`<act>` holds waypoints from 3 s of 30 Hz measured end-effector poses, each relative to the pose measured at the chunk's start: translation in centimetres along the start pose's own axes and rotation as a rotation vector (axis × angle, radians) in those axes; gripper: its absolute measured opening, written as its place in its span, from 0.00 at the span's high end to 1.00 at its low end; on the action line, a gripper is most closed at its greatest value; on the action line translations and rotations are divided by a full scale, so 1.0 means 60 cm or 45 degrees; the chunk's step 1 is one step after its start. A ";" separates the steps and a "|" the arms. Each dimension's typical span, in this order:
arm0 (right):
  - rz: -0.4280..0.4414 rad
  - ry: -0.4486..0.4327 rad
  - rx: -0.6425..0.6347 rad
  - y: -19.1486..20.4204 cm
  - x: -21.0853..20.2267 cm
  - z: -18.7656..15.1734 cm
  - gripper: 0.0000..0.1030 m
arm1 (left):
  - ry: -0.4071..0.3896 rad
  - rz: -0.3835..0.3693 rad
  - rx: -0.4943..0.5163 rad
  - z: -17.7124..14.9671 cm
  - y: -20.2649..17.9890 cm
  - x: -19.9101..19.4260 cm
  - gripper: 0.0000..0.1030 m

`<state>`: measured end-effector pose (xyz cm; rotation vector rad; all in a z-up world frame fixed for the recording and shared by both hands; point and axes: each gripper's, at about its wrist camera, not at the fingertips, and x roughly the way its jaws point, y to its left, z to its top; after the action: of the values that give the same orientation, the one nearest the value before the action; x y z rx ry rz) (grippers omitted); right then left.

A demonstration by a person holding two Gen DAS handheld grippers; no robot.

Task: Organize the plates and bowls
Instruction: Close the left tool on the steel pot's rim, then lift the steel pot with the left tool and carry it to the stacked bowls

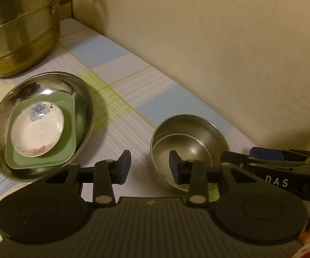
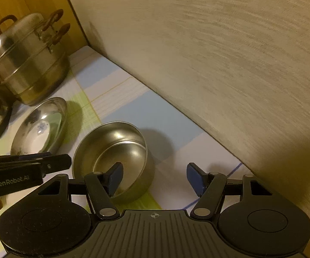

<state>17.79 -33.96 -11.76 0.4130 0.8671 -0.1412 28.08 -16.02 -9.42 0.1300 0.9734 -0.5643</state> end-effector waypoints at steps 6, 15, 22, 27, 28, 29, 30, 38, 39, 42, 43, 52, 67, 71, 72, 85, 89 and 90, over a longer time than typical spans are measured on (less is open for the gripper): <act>0.011 0.013 0.003 0.002 0.018 0.002 0.57 | 0.042 -0.008 -0.020 0.001 0.002 0.032 0.69; 0.018 0.015 -0.029 0.009 0.034 0.004 0.77 | 0.053 -0.018 -0.027 -0.001 0.004 0.046 0.81; 0.036 0.007 -0.048 0.010 0.036 0.005 0.92 | 0.049 -0.022 -0.030 -0.003 0.001 0.052 0.91; 0.036 0.014 -0.053 0.008 0.034 0.005 0.93 | 0.049 -0.018 -0.045 -0.006 0.000 0.050 0.95; 0.039 0.017 -0.052 0.007 0.033 0.005 0.93 | 0.045 -0.018 -0.046 -0.007 -0.001 0.047 0.95; 0.042 0.019 -0.053 0.007 0.031 0.006 0.93 | 0.039 -0.015 -0.041 -0.008 -0.003 0.044 0.95; 0.047 0.018 -0.057 0.007 0.028 0.006 0.93 | 0.033 -0.007 -0.035 -0.009 -0.005 0.040 0.95; 0.110 0.010 -0.098 0.014 -0.002 0.010 0.93 | -0.009 0.025 -0.075 -0.020 -0.005 0.001 0.95; 0.119 0.009 -0.107 0.016 -0.006 0.009 0.93 | -0.015 0.031 -0.083 -0.021 -0.004 -0.004 0.95; 0.151 0.011 -0.139 0.025 -0.018 0.008 0.93 | -0.036 0.057 -0.109 -0.030 -0.003 -0.026 0.95; 0.163 0.013 -0.150 0.029 -0.021 0.007 0.93 | -0.044 0.068 -0.121 -0.035 -0.002 -0.034 0.95; 0.302 0.044 -0.297 0.076 -0.045 -0.009 0.93 | -0.098 0.185 -0.269 -0.089 0.019 -0.104 0.94; 0.563 0.132 -0.600 0.194 -0.067 -0.070 0.93 | -0.191 0.444 -0.564 -0.196 0.067 -0.231 0.94; 0.624 0.156 -0.664 0.229 -0.070 -0.085 0.93 | -0.211 0.497 -0.631 -0.221 0.086 -0.259 0.94; 0.635 0.163 -0.679 0.239 -0.069 -0.087 0.93 | -0.217 0.509 -0.646 -0.226 0.092 -0.265 0.94; 0.742 0.202 -0.794 0.360 -0.049 -0.097 0.93 | -0.282 0.602 -0.751 -0.247 0.181 -0.324 0.94; 0.762 0.200 -0.796 0.397 -0.040 -0.086 0.93 | -0.300 0.614 -0.753 -0.238 0.218 -0.337 0.94; 0.766 0.199 -0.797 0.407 -0.038 -0.083 0.93 | -0.305 0.615 -0.753 -0.236 0.228 -0.341 0.94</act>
<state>19.76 -9.73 -5.68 0.0803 0.8567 0.7108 15.67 8.64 -2.83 -0.2248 0.8014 0.1603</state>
